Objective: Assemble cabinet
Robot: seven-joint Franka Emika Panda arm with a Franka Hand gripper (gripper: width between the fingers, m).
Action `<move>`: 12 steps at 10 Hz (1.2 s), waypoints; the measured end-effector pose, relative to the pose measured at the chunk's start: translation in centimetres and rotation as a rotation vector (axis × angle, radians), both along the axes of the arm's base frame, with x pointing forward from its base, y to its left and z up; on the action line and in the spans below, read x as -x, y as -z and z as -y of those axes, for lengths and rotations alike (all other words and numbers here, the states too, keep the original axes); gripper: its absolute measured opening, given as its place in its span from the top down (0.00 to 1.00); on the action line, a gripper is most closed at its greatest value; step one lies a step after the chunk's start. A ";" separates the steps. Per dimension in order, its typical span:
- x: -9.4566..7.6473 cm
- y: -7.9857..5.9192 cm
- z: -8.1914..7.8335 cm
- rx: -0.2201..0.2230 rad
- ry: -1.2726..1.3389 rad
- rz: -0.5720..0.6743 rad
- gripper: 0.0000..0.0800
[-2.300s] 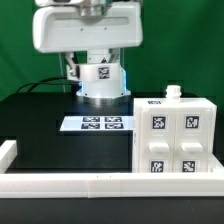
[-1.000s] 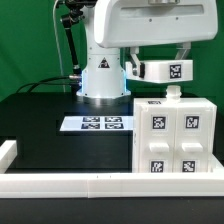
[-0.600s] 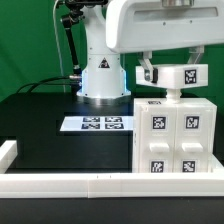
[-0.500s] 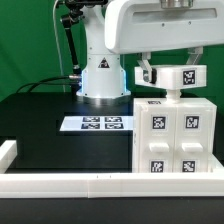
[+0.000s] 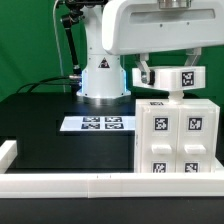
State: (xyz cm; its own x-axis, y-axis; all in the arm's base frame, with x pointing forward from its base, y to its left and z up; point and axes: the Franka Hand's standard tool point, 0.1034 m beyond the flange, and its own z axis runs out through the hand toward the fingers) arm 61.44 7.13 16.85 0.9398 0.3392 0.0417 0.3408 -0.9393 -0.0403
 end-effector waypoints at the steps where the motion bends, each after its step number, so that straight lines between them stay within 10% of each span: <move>1: 0.0 0.0 -0.2 0.000 0.003 0.000 0.30; 12: -1.3 0.8 -1.4 -0.003 -0.005 0.006 0.30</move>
Offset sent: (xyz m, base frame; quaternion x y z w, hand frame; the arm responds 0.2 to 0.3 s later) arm -0.0038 0.0130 -0.0081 0.0036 -0.0080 0.0177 0.9998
